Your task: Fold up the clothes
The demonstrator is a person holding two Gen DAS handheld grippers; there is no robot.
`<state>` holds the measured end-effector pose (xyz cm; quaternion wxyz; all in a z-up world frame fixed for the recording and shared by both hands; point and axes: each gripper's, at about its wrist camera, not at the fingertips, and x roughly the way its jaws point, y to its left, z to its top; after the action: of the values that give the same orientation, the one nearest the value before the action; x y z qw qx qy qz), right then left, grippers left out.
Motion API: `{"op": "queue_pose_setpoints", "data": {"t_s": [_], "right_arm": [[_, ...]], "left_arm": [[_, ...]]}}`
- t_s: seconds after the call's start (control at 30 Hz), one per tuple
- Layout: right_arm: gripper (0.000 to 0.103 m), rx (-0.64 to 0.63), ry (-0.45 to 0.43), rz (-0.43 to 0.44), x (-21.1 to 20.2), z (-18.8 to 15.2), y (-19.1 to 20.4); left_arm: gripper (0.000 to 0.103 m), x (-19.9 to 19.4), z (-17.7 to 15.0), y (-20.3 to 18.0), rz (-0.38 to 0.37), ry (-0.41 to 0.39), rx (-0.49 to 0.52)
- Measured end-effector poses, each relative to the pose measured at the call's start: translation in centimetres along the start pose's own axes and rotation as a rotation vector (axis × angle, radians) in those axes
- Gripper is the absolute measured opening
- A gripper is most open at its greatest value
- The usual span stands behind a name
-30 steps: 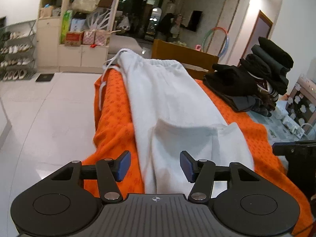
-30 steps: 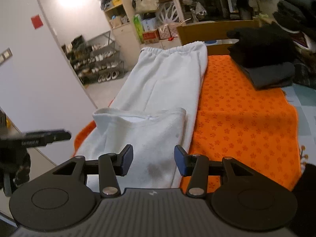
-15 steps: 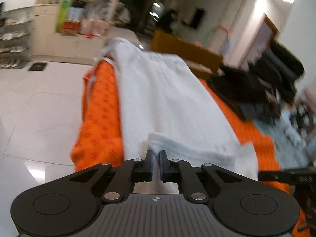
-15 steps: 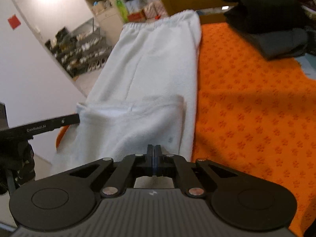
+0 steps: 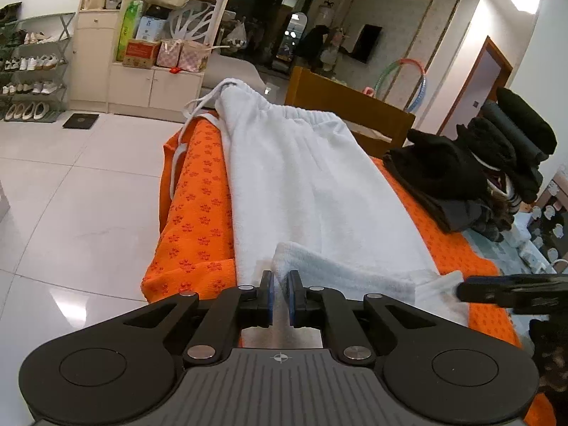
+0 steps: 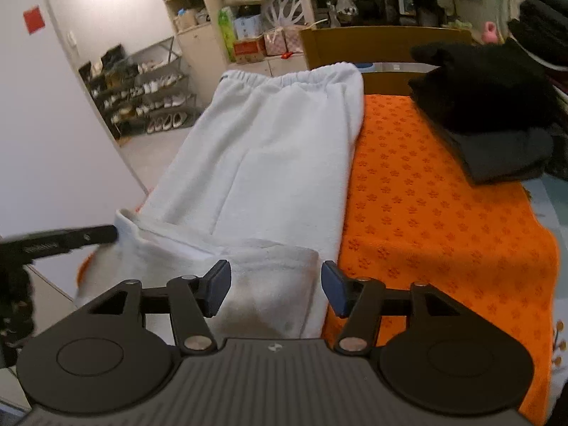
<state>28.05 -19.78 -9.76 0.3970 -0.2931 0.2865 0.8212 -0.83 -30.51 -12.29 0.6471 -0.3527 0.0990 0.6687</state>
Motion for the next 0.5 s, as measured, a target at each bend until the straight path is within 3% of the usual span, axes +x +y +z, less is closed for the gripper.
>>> {"op": "queue_pose_setpoints", "data": {"t_s": [0.03, 0.1, 0.23, 0.3, 0.37, 0.43, 0.5], "right_arm": [[0.037, -0.007, 0.009, 0.003, 0.7, 0.0, 0.0], [0.008, -0.017, 0.009, 0.009, 1.2, 0.1, 0.0], [0.007, -0.018, -0.052, 0.007, -0.4, 1.3, -0.1], [0.009, -0.009, -0.047, 0.005, 0.2, 2.0, -0.6], [0.013, -0.004, -0.003, 0.006, 1.9, 2.4, -1.2], [0.024, -0.03, 0.027, -0.019, 3.1, 2.3, -1.3], [0.032, -0.036, 0.006, -0.019, 2.1, 2.1, -1.4]], "left_arm": [[0.009, -0.2, 0.0, -0.1, 0.002, -0.009, -0.002], [0.009, -0.6, 0.0, -0.1, 0.006, -0.03, -0.009], [0.008, -1.4, 0.8, 0.2, 0.037, -0.084, -0.062], [0.009, -0.3, 0.8, 0.5, 0.071, -0.058, -0.068], [0.01, 1.0, 0.8, 0.9, 0.098, -0.025, -0.071], [0.012, 0.9, 0.8, 1.3, 0.106, -0.027, -0.073], [0.018, 0.6, 0.8, 1.8, 0.11, -0.034, -0.077]]}}
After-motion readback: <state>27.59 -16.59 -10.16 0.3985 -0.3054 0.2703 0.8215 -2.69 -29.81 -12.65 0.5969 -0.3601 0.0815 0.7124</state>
